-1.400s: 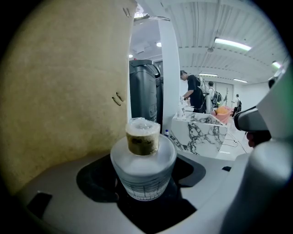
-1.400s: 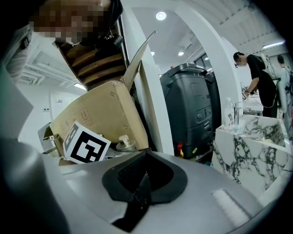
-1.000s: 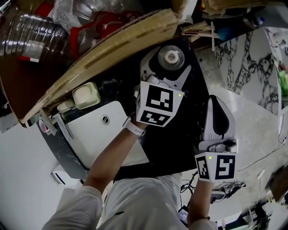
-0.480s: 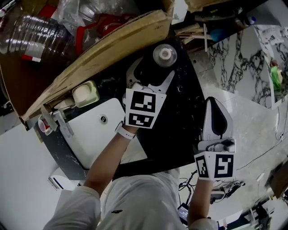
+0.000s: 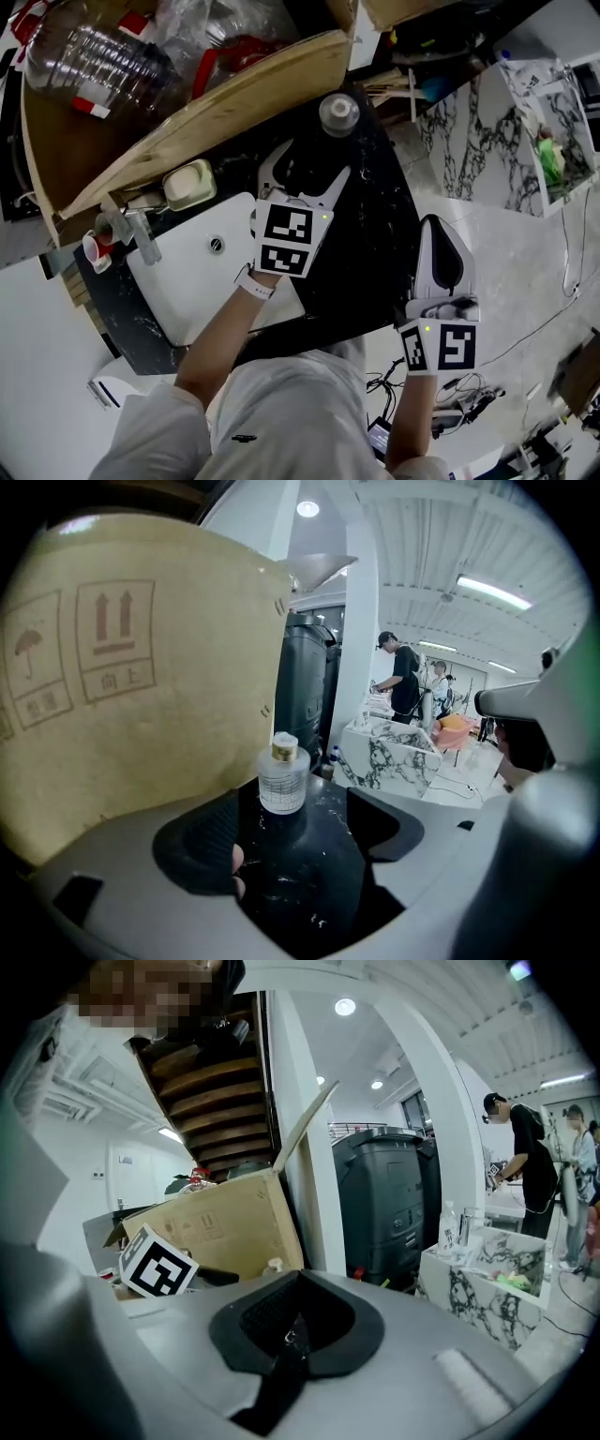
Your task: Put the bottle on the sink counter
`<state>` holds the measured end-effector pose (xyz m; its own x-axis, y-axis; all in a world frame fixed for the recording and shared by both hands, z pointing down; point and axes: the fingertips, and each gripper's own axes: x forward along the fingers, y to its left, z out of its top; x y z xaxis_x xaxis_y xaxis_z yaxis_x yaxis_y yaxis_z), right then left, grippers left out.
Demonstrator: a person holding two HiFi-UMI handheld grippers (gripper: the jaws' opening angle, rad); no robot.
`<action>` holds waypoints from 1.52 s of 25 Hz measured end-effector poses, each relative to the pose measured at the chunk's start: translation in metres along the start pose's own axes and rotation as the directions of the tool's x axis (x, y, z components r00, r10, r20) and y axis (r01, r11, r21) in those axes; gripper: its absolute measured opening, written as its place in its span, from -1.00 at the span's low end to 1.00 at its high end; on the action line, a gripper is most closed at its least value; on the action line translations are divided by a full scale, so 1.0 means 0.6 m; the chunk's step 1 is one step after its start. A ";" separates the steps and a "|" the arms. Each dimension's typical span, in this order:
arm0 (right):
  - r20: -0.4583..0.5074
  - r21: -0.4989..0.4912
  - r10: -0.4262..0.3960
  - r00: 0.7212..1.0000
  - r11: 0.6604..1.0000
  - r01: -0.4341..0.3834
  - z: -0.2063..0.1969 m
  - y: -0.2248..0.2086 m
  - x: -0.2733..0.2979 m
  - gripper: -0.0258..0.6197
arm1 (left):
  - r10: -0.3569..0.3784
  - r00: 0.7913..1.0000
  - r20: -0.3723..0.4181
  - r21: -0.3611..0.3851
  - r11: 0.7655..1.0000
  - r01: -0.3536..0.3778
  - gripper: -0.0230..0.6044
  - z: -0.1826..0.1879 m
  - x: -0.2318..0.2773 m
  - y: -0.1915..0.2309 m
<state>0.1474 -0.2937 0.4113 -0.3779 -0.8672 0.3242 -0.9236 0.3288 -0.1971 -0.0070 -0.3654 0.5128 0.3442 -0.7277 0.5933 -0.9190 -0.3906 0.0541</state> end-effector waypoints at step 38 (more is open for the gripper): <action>0.109 -0.087 0.084 0.990 0.993 -0.075 0.089 0.131 -0.246 -0.89 | 0.021 0.984 0.178 -0.061 0.998 -0.010 -0.90 0.074 -0.450 -0.086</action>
<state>0.1340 -0.1599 0.2988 -0.4452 -0.8719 0.2037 -0.8947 0.4241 -0.1401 -0.0438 -0.1738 0.3145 0.3535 -0.8245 0.4418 -0.9325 -0.3481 0.0966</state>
